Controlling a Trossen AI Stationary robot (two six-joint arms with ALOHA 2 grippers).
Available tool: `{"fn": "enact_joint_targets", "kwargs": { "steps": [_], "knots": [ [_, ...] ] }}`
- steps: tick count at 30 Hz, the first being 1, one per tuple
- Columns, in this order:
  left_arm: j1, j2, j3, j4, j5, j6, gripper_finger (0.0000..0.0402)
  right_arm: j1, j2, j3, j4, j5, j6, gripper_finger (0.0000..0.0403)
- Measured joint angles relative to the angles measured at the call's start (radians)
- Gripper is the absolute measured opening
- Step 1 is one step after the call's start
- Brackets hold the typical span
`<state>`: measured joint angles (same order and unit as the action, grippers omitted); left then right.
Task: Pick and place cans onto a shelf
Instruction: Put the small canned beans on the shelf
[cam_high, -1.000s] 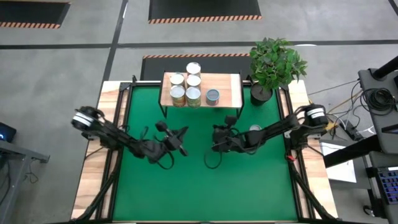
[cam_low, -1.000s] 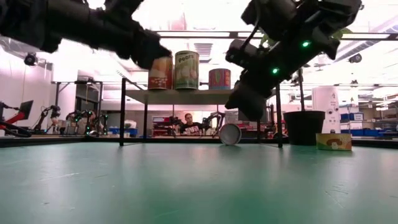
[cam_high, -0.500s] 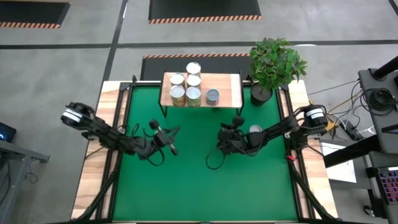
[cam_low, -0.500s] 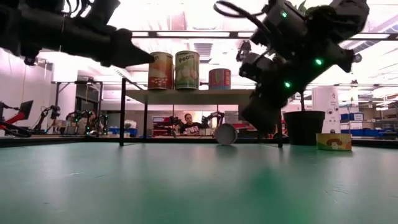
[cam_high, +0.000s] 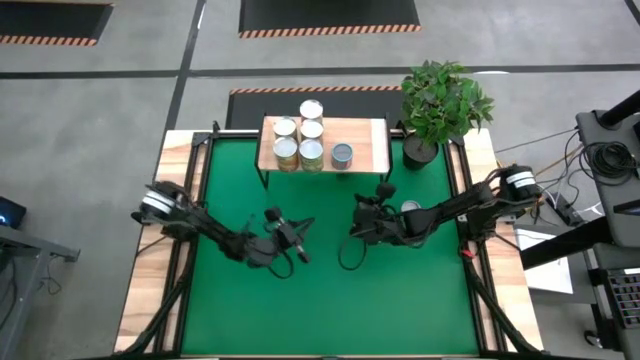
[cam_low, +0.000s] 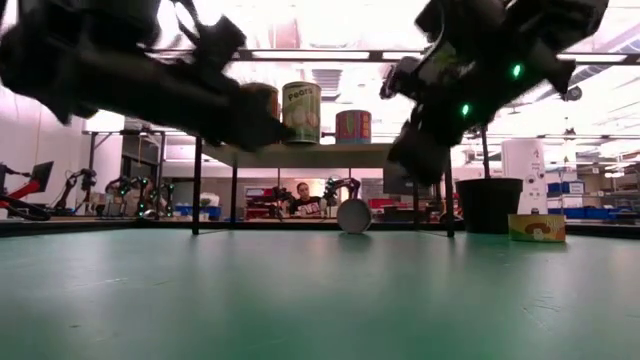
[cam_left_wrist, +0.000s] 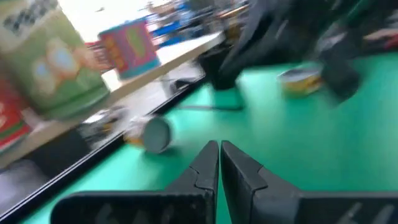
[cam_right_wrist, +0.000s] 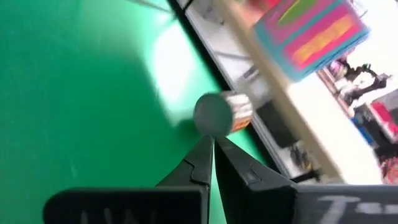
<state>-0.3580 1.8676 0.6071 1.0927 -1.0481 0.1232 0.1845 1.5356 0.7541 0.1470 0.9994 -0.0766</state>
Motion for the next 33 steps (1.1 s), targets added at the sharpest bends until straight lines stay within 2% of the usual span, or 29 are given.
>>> {"fn": "enact_joint_targets", "kwargs": {
  "steps": [2,4,6,9,12,17,21,27,33],
  "knots": [
    [0.009,0.083,0.056,-0.001,-0.087,0.001,0.0000,0.010,-0.050,-0.002,0.002,0.001,-0.031,0.0009],
    [0.024,0.162,0.103,0.020,-0.116,-0.012,0.0000,0.025,-0.110,-0.009,-0.002,-0.001,-0.058,0.0009],
    [0.041,0.229,0.142,0.069,-0.103,-0.040,0.0000,0.041,-0.169,-0.011,0.001,-0.004,-0.090,0.0009],
    [0.075,0.307,0.200,0.145,-0.028,-0.041,0.0000,0.063,-0.257,-0.017,0.000,-0.005,-0.140,0.0009],
    [0.115,0.370,0.270,0.154,-0.028,-0.038,0.0000,0.068,-0.341,-0.017,0.000,-0.017,-0.188,0.0009],
    [0.190,0.457,0.389,0.158,-0.034,-0.047,0.0000,0.064,-0.460,-0.018,0.037,-0.132,-0.273,0.0009],
    [0.242,0.495,0.440,0.184,-0.034,-0.083,0.0007,0.064,-0.528,-0.018,0.083,-0.143,-0.377,0.0009],
    [0.306,0.503,0.446,0.198,-0.034,-0.135,0.0052,0.064,-0.600,-0.018,0.096,-0.143,-0.446,0.0009],
    [0.344,0.503,0.464,0.186,-0.034,-0.196,0.0139,0.064,-0.633,-0.018,0.087,-0.143,-0.455,0.0009]
  ]
}}
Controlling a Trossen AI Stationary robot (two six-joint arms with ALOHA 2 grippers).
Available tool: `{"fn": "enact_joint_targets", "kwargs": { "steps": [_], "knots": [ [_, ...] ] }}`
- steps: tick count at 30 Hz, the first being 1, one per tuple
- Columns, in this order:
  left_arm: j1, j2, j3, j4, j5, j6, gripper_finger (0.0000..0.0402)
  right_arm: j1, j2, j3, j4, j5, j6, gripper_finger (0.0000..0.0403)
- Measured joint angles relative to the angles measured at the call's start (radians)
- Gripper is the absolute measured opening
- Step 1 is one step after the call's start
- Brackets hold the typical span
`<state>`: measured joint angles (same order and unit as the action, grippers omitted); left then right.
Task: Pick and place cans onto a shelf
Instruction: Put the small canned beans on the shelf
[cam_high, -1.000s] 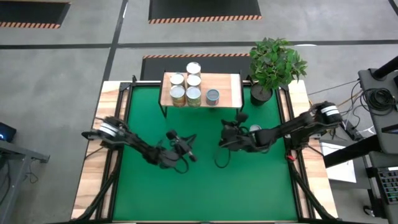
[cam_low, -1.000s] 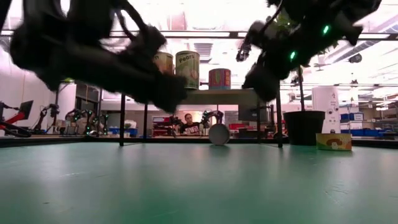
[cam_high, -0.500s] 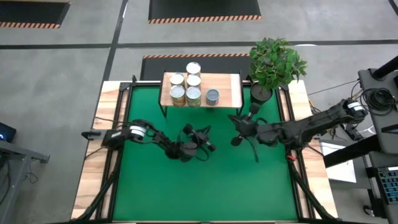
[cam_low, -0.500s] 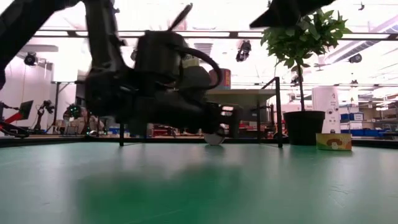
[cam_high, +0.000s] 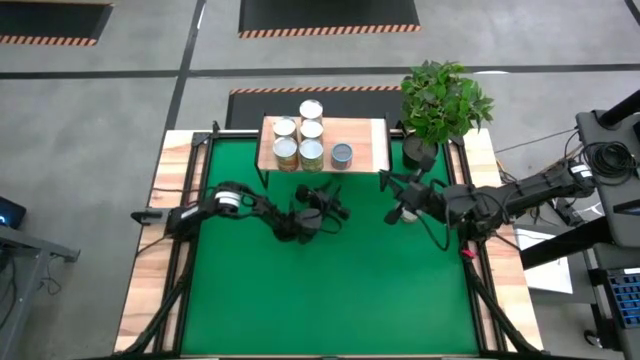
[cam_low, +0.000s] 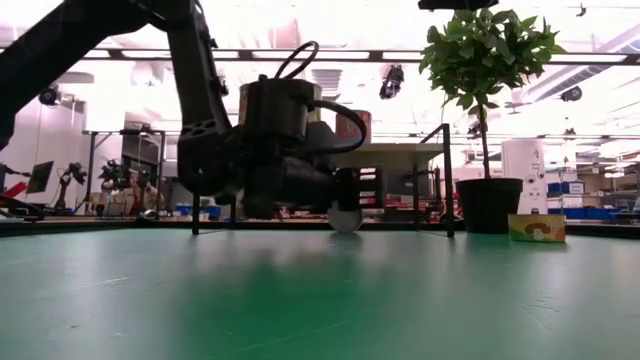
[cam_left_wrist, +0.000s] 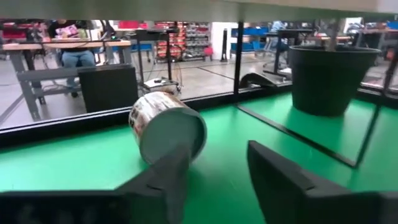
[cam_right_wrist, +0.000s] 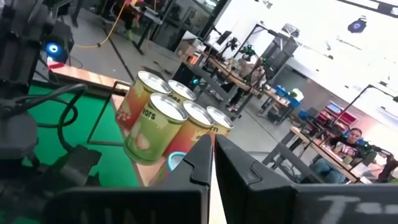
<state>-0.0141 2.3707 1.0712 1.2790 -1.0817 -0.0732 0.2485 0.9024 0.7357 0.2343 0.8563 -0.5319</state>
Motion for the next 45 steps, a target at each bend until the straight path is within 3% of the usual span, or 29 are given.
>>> {"fn": "enact_joint_targets", "kwargs": {
  "steps": [8,16,26,33,40,45],
  "knots": [
    [0.038,0.000,0.093,-0.143,-0.080,-0.041,0.0267,0.000,-0.014,-0.003,-0.016,0.008,-0.041,0.0009],
    [0.088,0.010,0.168,-0.387,-0.015,-0.254,0.0329,0.000,-0.020,-0.010,-0.028,0.008,-0.038,0.0009],
    [0.132,0.127,0.277,-0.337,0.018,-0.265,0.0338,0.000,-0.029,-0.010,-0.040,0.008,-0.034,0.0009],
    [0.133,0.193,0.379,-0.337,-0.035,-0.191,0.0338,0.000,-0.042,-0.014,-0.073,0.011,-0.017,0.0009],
    [0.149,0.202,0.392,-0.336,-0.062,-0.197,0.0336,0.000,-0.049,-0.019,-0.073,0.010,-0.019,0.0009],
    [0.162,0.202,0.386,-0.334,-0.063,-0.202,0.0312,0.000,-0.050,-0.021,-0.074,0.010,-0.020,0.0009]
  ]
}}
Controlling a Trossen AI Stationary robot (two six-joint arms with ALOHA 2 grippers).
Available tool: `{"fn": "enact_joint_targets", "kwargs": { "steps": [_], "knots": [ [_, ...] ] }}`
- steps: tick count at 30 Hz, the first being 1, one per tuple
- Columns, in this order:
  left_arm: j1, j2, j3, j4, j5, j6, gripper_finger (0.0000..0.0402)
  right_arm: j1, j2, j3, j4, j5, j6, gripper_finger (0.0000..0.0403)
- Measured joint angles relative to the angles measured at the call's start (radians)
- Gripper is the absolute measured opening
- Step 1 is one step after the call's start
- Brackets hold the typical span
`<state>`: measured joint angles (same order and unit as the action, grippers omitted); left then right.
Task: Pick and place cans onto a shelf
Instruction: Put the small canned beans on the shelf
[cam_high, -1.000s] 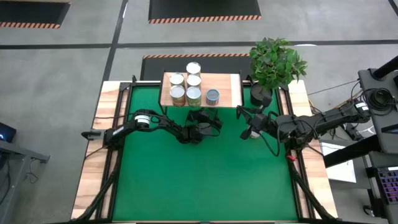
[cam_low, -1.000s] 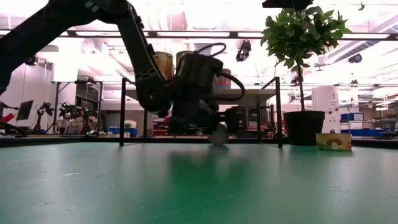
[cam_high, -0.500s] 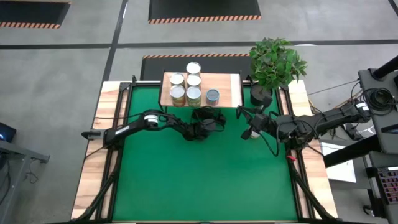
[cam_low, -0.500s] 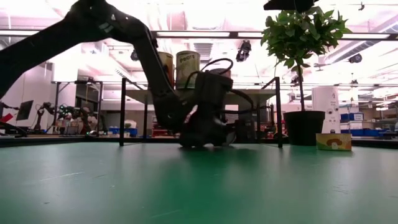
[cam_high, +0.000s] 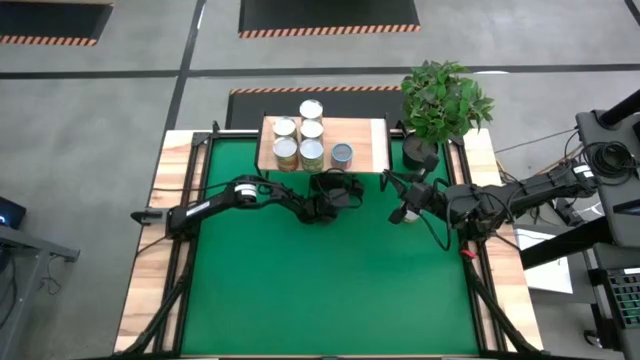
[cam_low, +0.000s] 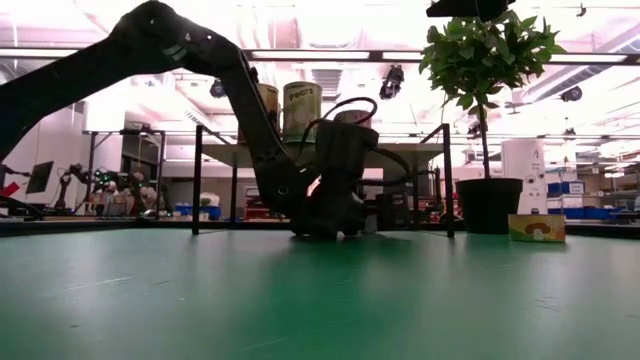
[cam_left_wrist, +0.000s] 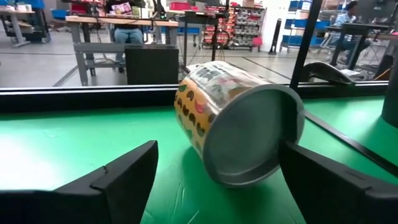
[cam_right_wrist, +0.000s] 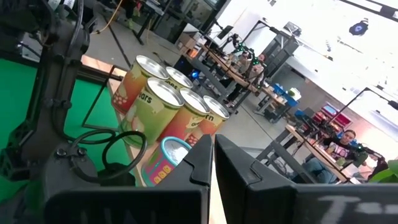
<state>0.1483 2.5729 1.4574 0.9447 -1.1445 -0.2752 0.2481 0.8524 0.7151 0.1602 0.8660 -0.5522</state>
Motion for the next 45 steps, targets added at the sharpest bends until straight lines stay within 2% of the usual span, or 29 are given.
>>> {"fn": "enact_joint_targets", "kwargs": {
  "steps": [8,24,31,35,40,45],
  "knots": [
    [0.017,0.000,0.003,-0.002,0.020,0.001,0.0252,0.000,0.000,-0.001,0.000,-0.001,-0.010,0.0009],
    [0.020,0.000,0.003,-0.002,0.028,-0.003,0.0085,0.000,0.000,-0.002,-0.016,-0.001,-0.009,0.0009],
    [0.002,0.000,0.003,-0.001,0.027,0.001,0.0026,0.000,0.000,-0.002,-0.026,-0.001,-0.008,0.0009],
    [-0.017,0.000,0.000,0.005,0.027,0.005,0.0006,0.000,0.000,-0.002,-0.026,-0.001,-0.007,0.0009],
    [-0.064,-0.006,-0.010,0.006,0.016,0.024,0.0004,0.000,0.000,-0.002,-0.029,0.000,0.000,0.0009],
    [-0.153,-0.056,-0.057,-0.006,-0.028,0.163,0.0004,0.000,0.000,-0.002,-0.038,0.000,0.002,0.0009]
  ]
}}
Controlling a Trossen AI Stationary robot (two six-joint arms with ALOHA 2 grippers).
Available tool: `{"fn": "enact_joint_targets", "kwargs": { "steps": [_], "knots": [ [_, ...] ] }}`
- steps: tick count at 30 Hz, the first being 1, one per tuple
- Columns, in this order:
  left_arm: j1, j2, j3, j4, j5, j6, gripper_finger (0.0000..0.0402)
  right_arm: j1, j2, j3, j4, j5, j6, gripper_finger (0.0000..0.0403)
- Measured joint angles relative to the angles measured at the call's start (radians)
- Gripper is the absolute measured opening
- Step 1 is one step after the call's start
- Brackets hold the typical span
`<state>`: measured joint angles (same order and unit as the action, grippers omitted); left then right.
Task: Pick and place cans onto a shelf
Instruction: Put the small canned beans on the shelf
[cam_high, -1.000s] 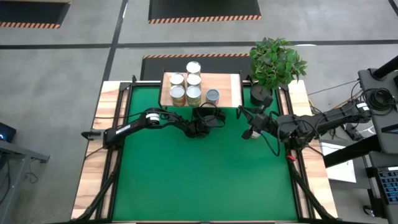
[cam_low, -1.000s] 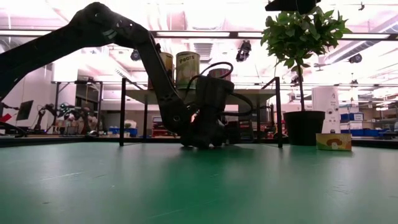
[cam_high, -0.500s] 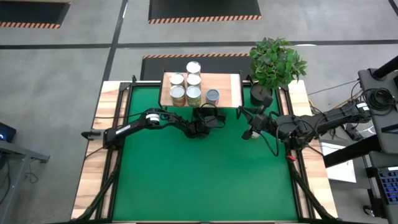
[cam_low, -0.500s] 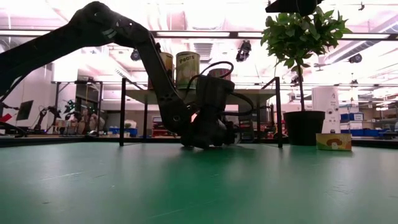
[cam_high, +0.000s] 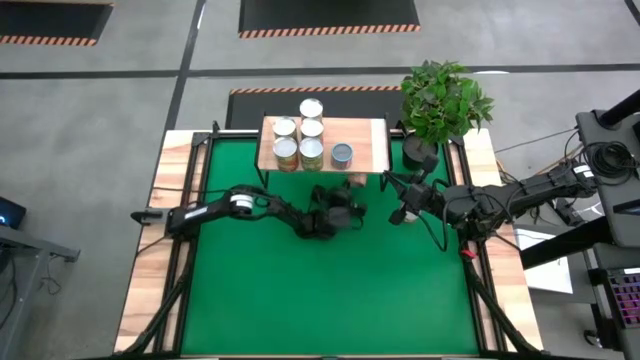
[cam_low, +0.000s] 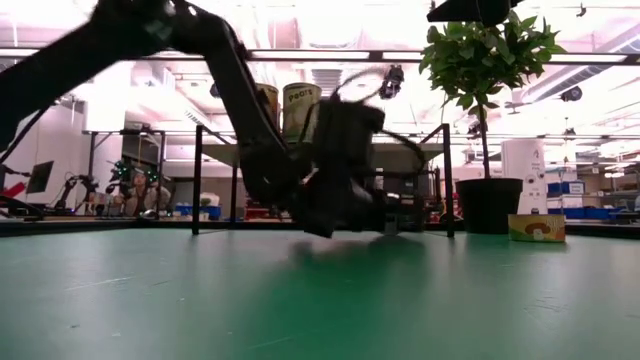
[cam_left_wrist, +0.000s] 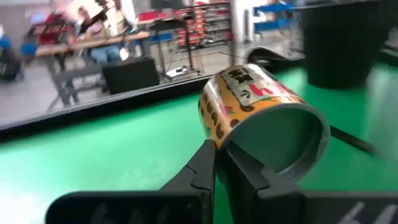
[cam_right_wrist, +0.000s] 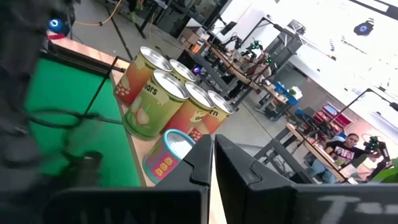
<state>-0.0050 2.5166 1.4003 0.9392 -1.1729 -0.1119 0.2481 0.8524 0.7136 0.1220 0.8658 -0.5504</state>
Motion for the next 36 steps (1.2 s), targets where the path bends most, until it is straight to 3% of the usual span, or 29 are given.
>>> {"fn": "enact_joint_targets", "kwargs": {
  "steps": [4,9,13,15,17,21,23,26,29,32,36],
  "knots": [
    [-0.080,-0.096,-0.103,0.001,-0.008,0.067,0.0003,0.000,0.000,0.000,-0.005,0.000,0.000,0.0009],
    [-0.170,-0.249,-0.307,0.085,0.130,0.084,0.0003,0.000,0.000,0.000,-0.005,0.000,0.000,0.0009],
    [-0.250,-0.385,-0.489,0.366,0.238,0.255,0.0002,0.000,-0.008,0.000,-0.005,-0.029,0.024,0.0009],
    [-0.277,-0.456,-0.573,0.577,0.367,0.456,0.0002,0.003,-0.023,0.000,-0.005,-0.100,0.041,0.0009],
    [-0.298,-0.569,-0.650,0.625,0.496,0.559,0.0002,0.003,-0.043,0.005,-0.010,-0.198,0.077,0.0009],
    [-0.319,-0.793,-0.735,0.524,0.664,0.532,0.0002,0.007,-0.101,0.011,-0.026,-0.429,0.157,0.0009],
    [-0.323,-0.866,-0.760,0.448,0.715,0.518,0.0002,0.007,-0.120,0.011,-0.058,-0.597,0.176,0.0009],
    [-0.324,-0.968,-0.769,0.389,0.612,0.442,0.0002,0.013,-0.120,0.011,-0.076,-0.772,0.195,0.0010],
    [-0.321,-1.061,-0.763,0.267,0.480,0.388,0.0002,0.033,-0.110,0.013,-0.097,-0.732,0.194,0.0023],
    [-0.323,-1.131,-0.728,0.068,0.412,0.303,0.0002,0.056,-0.074,0.033,-0.111,-0.583,0.160,0.0050],
    [-0.321,-1.199,-0.611,-0.343,0.361,0.057,0.0002,0.086,-0.006,0.082,-0.134,-0.453,0.079,0.0109]
  ]
}}
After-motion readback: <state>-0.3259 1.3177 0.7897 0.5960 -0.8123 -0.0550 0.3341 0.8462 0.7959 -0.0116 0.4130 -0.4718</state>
